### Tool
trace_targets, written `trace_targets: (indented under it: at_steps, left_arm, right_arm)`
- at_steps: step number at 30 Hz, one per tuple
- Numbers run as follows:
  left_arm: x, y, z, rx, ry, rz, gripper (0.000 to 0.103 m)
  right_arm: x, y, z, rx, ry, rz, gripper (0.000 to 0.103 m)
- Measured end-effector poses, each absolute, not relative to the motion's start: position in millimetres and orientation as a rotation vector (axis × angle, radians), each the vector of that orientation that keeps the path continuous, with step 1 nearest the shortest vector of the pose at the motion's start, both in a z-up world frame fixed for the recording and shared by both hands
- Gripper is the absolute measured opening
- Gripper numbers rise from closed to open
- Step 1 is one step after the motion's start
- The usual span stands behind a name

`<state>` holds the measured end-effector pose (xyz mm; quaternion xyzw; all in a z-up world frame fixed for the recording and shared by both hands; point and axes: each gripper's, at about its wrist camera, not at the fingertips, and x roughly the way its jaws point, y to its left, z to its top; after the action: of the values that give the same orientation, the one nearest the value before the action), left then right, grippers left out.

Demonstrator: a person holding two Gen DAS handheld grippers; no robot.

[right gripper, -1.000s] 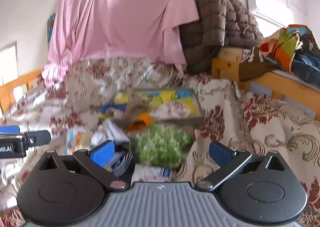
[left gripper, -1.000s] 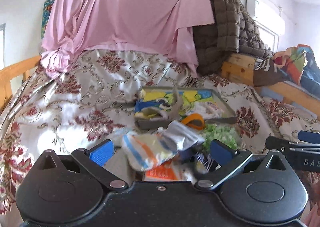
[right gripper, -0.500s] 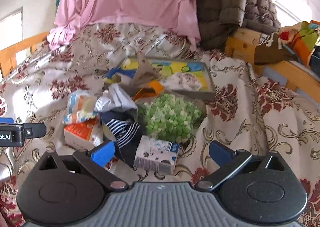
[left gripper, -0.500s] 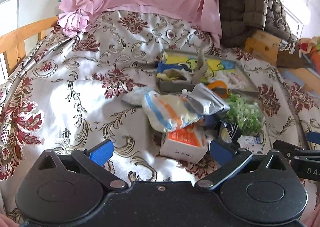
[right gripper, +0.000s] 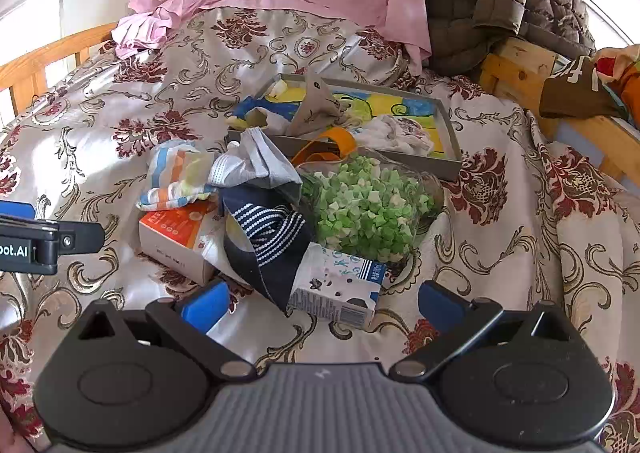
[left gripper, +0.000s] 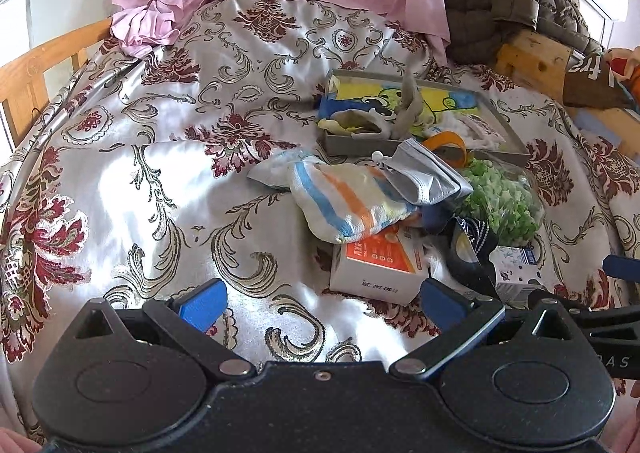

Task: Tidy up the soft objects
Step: 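Grasp the navy striped sock with the right tool while the left tool reaches the striped towel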

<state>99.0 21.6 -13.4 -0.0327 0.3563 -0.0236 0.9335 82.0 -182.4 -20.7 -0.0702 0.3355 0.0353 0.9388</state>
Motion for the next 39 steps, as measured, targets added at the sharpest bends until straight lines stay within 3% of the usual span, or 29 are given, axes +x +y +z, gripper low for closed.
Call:
trace_targets:
  at_steps: [14, 26, 39]
  left_arm:
    - [106.3, 20.2, -13.2, -0.056, 0.727, -0.067, 0.102]
    - [156.3, 24.7, -11.4, 0.015, 0.72, -0.218, 0.102]
    - [210.1, 37.2, -36.7, -0.105, 0.767, -0.321, 0.102]
  right_arm:
    - [87.6, -182.0, -18.0, -0.079, 0.664, 0.145, 0.103]
    - [126.9, -184.9, -27.5, -0.056, 0.65, 0.289, 0.102]
    - [156.1, -163.3, -44.1, -0.147, 0.621, 0.333, 0.085]
